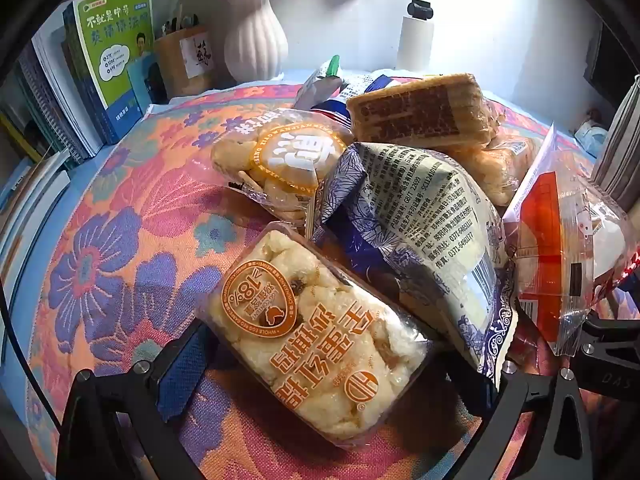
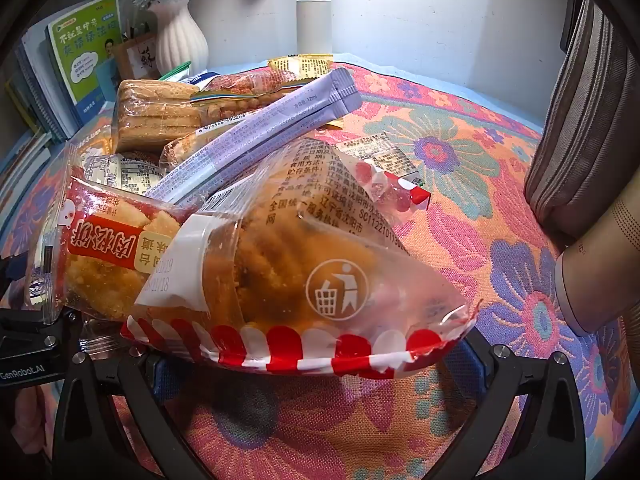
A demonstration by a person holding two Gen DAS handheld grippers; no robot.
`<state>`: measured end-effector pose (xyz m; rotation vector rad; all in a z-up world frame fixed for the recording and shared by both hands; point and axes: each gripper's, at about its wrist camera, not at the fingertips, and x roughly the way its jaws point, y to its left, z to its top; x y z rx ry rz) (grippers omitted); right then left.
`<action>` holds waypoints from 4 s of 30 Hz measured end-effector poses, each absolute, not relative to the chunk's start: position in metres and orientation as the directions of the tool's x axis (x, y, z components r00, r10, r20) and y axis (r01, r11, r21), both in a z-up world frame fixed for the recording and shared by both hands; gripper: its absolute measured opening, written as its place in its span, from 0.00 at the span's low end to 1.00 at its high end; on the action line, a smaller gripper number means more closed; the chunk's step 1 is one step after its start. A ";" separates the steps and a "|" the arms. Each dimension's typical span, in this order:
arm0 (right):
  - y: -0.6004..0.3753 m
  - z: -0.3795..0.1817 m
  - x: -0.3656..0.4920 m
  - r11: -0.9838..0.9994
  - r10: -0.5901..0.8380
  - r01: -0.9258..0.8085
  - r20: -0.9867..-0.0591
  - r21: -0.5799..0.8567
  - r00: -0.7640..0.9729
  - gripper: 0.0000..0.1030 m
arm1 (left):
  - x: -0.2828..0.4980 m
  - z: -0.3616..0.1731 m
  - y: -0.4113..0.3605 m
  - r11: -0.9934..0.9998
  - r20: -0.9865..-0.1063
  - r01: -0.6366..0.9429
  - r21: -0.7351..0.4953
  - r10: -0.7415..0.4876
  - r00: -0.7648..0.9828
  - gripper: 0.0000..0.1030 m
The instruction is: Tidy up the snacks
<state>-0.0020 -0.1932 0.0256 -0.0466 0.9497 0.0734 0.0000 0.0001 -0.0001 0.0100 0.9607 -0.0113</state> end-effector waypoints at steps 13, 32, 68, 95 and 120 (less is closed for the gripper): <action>-0.207 0.025 -0.061 0.970 0.140 -0.244 -0.835 0.007 0.532 1.00 | -0.073 0.005 -0.008 0.998 -0.807 0.063 -0.010 -0.045 0.589 1.00; -0.230 0.061 -0.061 0.948 0.315 -0.271 -0.604 0.166 0.733 1.00 | -0.054 0.041 -0.004 0.995 -0.588 0.035 -0.098 -0.086 0.805 1.00; -0.235 0.066 -0.067 0.949 0.314 -0.260 -0.593 0.179 0.741 1.00 | -0.048 0.028 -0.006 0.993 -0.642 0.032 -0.116 -0.100 0.760 1.00; -0.230 0.067 -0.068 0.950 0.312 -0.261 -0.598 0.172 0.738 1.00 | -0.046 0.027 -0.001 0.986 -0.651 0.014 -0.166 -0.120 0.749 1.00; -0.245 0.071 -0.074 0.947 0.320 -0.228 -0.573 0.228 0.755 1.00 | -0.056 0.029 0.037 0.951 -0.675 -0.131 -0.280 -0.098 0.731 1.00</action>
